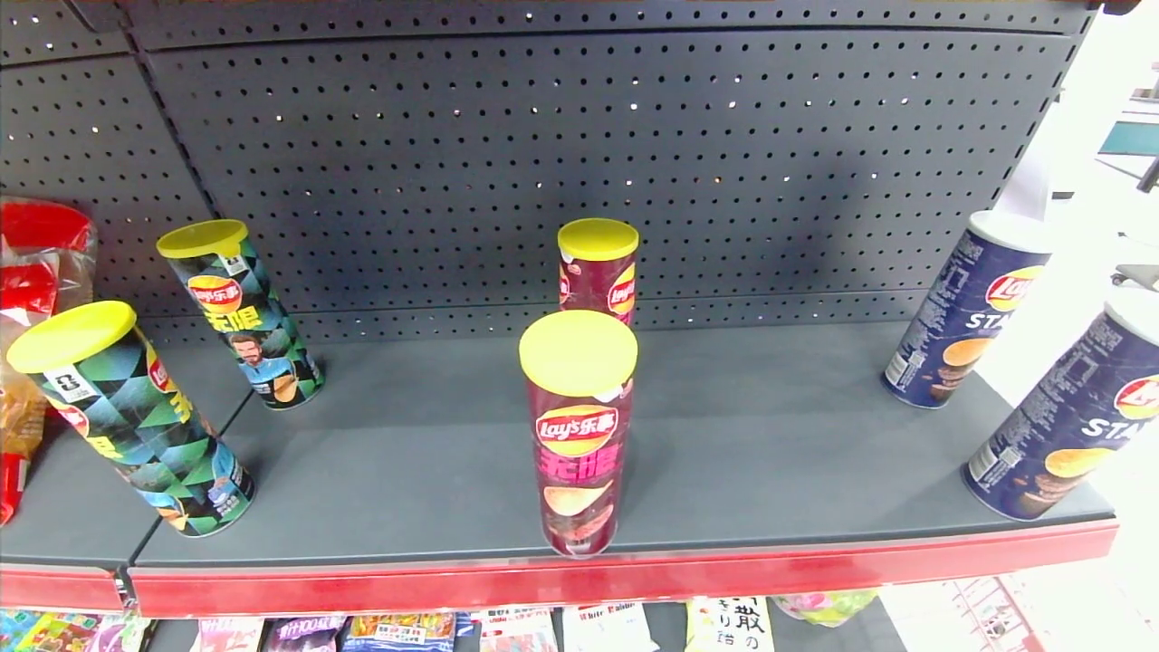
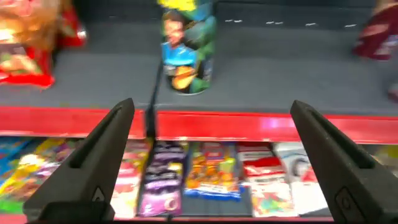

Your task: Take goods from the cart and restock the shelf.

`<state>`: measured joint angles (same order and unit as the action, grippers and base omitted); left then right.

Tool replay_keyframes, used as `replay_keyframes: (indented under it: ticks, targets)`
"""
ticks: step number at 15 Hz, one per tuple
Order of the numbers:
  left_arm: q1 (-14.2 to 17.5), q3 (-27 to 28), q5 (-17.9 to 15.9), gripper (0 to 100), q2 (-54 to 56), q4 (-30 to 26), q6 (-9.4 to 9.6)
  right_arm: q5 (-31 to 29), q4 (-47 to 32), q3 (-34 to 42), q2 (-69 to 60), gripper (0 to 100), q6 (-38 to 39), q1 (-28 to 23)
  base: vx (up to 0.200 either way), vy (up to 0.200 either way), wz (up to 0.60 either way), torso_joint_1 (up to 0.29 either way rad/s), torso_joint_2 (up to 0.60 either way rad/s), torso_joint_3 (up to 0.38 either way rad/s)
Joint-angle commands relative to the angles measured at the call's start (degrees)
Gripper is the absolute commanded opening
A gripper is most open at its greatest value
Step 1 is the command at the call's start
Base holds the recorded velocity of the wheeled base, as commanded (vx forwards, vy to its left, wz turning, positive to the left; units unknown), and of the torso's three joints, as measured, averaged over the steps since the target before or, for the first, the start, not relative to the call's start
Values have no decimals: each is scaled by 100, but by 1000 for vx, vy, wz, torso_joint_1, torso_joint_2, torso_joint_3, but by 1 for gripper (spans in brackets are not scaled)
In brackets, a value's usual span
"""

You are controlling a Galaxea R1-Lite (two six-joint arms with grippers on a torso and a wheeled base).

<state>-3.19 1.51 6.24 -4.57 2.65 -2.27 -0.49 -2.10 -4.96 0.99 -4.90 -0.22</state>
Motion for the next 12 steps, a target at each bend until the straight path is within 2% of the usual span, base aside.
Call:
replay_keyframes:
  ticks: [1,2,4,5,6,7,8,9,10,11,12]
  targets:
    - [267,-125,158,100,97,8,60,251,262,373,-99,100,42,13,0,0,0,0,0,0]
    - [522,-125,378,100,132,-18,112,576,218,461,-90,100,182,13,0,0,0,0,0,0]
    - [504,-125,606,100,150,-27,130,567,218,470,42,100,200,48,0,0,0,0,0,0]
    - [486,-134,518,100,176,-18,156,559,218,470,24,100,226,40,0,0,0,0,0,0]
    - [302,-134,-9,100,352,-27,227,515,218,479,33,100,314,40,0,0,0,0,0,0]
    - [319,-142,-993,100,457,-203,411,392,218,487,33,100,446,48,0,0,0,0,0,0]
    - [328,-98,-1116,100,457,-388,517,321,218,487,-11,100,525,22,0,0,0,0,0,0]
    - [328,-116,-923,100,457,-335,227,225,218,496,-99,100,560,4,0,0,0,0,0,0]
    - [328,-125,-914,100,457,-335,218,216,218,496,-99,100,560,13,0,0,0,0,0,0]
    - [328,-142,-668,100,457,-273,165,49,218,496,-90,100,525,13,0,0,0,0,0,0]
    - [328,-142,-589,100,457,-273,165,22,218,496,-90,100,516,13,0,0,0,0,0,0]
